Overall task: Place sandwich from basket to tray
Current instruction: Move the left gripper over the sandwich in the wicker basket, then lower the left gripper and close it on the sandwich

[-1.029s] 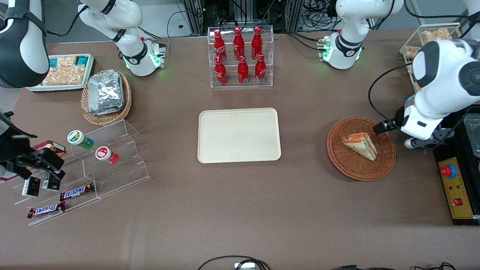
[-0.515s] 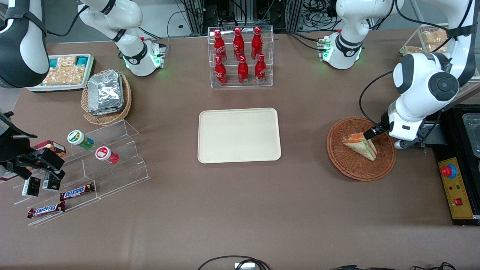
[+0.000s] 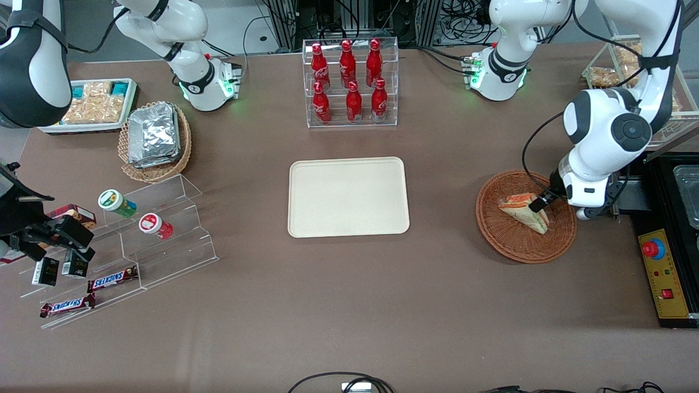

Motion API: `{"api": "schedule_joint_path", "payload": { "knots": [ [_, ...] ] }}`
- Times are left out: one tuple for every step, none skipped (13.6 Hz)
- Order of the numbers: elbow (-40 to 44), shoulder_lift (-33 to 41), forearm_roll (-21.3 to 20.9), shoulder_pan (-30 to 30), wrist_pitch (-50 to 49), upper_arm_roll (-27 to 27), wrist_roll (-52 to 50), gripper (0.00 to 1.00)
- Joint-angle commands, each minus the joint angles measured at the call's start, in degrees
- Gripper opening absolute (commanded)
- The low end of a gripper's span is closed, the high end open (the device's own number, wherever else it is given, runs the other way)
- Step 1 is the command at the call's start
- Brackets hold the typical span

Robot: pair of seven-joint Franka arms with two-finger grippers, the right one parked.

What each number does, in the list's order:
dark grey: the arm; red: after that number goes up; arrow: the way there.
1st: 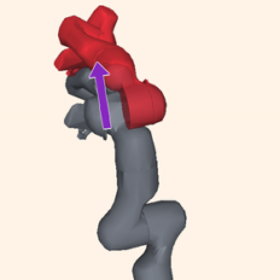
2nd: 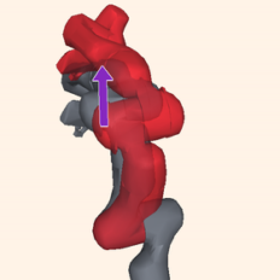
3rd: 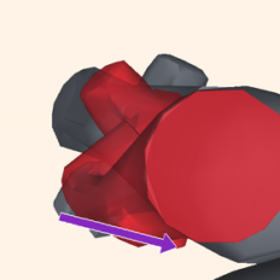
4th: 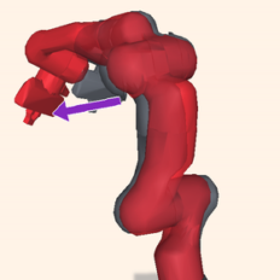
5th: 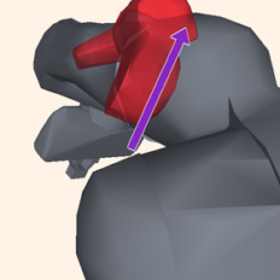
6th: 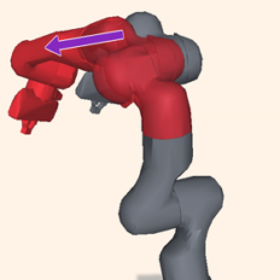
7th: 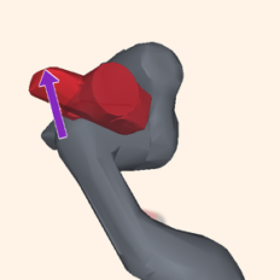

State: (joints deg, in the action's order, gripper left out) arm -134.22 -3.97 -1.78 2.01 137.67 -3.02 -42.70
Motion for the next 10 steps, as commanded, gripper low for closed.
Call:
{"api": "schedule_joint_path", "payload": {
  "knots": [
    [-2.3, -2.2, -0.4, -0.1, 6.3, -0.2, -4.0, 1.00],
    [-3.1, -2.7, -0.4, -0.1, 7.9, -0.1, -4.1, 1.00],
    [-3.8, -3.1, -0.4, 0.0, 9.0, -0.1, -4.2, 1.00],
    [-4.4, -3.8, -0.4, 0.0, 10.7, -0.2, -4.7, 1.00],
    [-5.1, -4.6, -0.4, 0.0, 12.7, -0.1, -5.6, 1.00],
    [-5.3, -5.6, -0.4, -0.1, 14.3, -0.1, -6.8, 1.00],
    [-5.3, -6.6, -0.4, -0.3, 15.2, -0.2, -7.5, 1.00],
    [-5.2, -6.9, -0.4, -0.3, 15.6, -0.2, -7.6, 0.93],
    [-5.2, -7.0, -0.4, -0.3, 15.8, -0.2, -7.7, 0.53],
    [-5.1, -7.2, -0.3, -0.3, 16.0, -0.2, -8.3, 0.03]
  ]
}}
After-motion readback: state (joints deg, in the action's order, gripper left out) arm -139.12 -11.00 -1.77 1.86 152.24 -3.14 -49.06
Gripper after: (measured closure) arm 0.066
